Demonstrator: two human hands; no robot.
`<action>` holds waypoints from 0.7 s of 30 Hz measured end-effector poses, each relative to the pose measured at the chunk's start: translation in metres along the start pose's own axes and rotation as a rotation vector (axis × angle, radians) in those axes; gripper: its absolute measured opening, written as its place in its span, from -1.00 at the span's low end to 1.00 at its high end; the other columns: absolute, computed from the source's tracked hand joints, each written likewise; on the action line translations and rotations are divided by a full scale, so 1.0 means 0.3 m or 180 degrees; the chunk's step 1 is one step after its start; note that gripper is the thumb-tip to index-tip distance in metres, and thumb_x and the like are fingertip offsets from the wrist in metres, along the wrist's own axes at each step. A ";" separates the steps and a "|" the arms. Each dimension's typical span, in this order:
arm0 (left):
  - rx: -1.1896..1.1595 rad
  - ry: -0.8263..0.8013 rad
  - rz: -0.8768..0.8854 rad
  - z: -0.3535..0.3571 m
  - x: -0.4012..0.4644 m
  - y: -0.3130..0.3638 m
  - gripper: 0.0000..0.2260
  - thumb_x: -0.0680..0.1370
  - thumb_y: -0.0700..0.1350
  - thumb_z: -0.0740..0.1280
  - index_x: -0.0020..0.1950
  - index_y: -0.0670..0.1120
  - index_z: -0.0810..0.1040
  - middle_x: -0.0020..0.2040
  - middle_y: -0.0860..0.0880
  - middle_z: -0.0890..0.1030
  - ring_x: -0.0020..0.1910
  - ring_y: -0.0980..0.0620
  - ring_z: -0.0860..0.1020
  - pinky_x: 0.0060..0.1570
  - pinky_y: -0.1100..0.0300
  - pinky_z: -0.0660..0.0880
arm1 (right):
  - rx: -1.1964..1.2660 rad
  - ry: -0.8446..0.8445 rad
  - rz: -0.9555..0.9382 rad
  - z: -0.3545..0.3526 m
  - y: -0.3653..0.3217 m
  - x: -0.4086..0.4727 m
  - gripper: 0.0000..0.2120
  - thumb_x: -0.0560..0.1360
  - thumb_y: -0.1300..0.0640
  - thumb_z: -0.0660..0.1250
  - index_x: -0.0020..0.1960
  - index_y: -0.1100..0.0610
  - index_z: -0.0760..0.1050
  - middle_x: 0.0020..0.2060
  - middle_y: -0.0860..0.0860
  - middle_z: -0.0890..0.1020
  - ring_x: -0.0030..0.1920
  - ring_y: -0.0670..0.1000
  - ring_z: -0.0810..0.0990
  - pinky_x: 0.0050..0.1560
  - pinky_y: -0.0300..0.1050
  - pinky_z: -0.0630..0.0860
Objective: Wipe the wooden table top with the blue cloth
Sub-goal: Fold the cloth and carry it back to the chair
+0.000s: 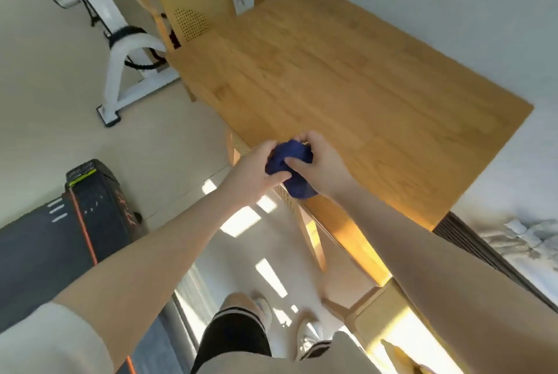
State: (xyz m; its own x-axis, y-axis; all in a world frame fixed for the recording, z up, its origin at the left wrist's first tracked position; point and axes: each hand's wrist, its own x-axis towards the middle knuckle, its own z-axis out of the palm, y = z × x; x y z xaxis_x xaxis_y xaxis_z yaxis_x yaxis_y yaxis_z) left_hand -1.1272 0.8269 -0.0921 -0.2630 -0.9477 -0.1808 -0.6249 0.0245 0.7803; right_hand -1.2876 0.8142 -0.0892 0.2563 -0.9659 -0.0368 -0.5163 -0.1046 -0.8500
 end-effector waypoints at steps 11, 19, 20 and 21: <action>-0.0071 0.1237 -0.0243 -0.519 0.113 -0.235 -0.92 0.51 -0.19 0.34 -0.05 -0.07 0.47 -0.24 0.06 0.52 -0.28 0.17 0.46 -0.28 0.41 0.34 | -0.0086 -0.1129 -0.0935 0.241 -0.273 0.542 -0.63 0.41 0.19 0.38 0.17 0.11 0.37 -0.06 0.04 0.55 -0.09 0.02 0.53 -0.06 -0.12 0.44; -0.0753 0.1494 -0.0566 -1.112 0.431 -0.555 -0.91 0.42 -0.21 0.39 -0.15 -0.07 0.52 -0.27 0.02 0.54 -0.26 0.12 0.47 -0.23 0.23 0.41 | -0.0979 -0.1069 -0.1263 0.565 -0.493 1.217 -0.71 0.35 -0.10 0.43 -0.26 0.05 0.39 -0.22 0.05 0.48 -0.15 0.02 0.42 -0.16 -0.09 0.33; -0.0709 0.1449 -0.0589 -1.193 0.474 -0.577 -0.88 0.44 -0.22 0.39 -0.18 -0.03 0.49 -0.28 0.05 0.52 -0.28 0.13 0.47 -0.26 0.24 0.41 | -0.0997 -0.1129 -0.1177 0.590 -0.533 1.298 -0.71 0.36 -0.09 0.43 -0.28 0.03 0.36 -0.26 0.02 0.48 -0.19 0.01 0.43 -0.19 -0.11 0.35; -0.0689 0.1399 -0.0590 -1.265 0.518 -0.598 -0.86 0.45 -0.20 0.39 -0.20 -0.01 0.47 -0.29 0.05 0.51 -0.29 0.13 0.47 -0.30 0.25 0.41 | -0.0942 -0.1146 -0.1068 0.611 -0.569 1.375 -0.72 0.37 -0.06 0.44 -0.28 0.02 0.35 -0.31 -0.02 0.47 -0.24 -0.01 0.45 -0.23 -0.12 0.36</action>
State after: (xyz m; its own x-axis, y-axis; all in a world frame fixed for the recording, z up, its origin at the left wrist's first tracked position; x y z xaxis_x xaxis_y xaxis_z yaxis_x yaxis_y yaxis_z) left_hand -0.7770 0.5544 -0.0330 0.1998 -0.9752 -0.0955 -0.4532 -0.1784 0.8733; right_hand -0.9438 0.4770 -0.0556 0.6809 -0.7323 -0.0111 -0.5522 -0.5034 -0.6646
